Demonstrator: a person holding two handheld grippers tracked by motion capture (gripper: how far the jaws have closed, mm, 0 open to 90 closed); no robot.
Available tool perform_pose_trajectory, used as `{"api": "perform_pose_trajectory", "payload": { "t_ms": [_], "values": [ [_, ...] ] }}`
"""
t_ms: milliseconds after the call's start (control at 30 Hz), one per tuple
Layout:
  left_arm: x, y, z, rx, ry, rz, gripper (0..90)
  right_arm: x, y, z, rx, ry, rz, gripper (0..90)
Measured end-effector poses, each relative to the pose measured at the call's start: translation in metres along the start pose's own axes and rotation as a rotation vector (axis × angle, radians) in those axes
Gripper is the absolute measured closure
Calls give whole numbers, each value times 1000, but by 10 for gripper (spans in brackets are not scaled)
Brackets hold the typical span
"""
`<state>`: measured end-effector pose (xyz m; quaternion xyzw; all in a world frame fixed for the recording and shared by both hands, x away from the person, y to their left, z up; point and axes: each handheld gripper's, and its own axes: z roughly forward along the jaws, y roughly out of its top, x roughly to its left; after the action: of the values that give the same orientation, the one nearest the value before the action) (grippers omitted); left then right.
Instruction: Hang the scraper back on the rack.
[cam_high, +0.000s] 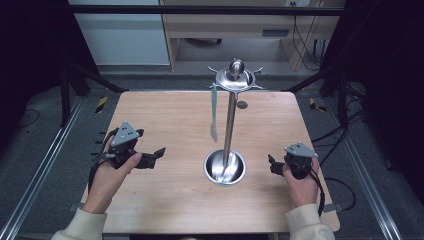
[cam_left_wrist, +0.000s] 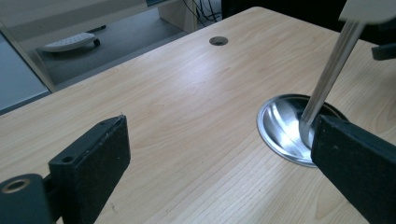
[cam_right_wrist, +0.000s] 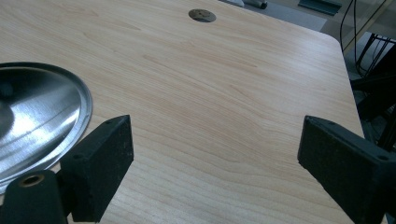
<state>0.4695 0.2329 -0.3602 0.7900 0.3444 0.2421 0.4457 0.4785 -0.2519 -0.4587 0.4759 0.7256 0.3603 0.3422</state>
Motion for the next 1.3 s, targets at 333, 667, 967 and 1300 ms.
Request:
{"api": "perform_pose_trajectory", "payload": {
  "t_ms": [333, 667, 967, 1300],
  "values": [
    [5, -25, 12, 38, 11, -2, 48, 0, 0, 0, 3, -2, -1, 107],
    [11, -46, 20, 64, 23, -15, 51, 0, 0, 1, 8, -3, 3, 104],
    [20, -68, 25, 100, 40, -38, 53, 1, -1, 1, 13, -3, 4, 104],
    [30, -89, 28, 147, 65, -53, 54, 2, -1, 2, 16, 0, -1, 104]
  ]
}}
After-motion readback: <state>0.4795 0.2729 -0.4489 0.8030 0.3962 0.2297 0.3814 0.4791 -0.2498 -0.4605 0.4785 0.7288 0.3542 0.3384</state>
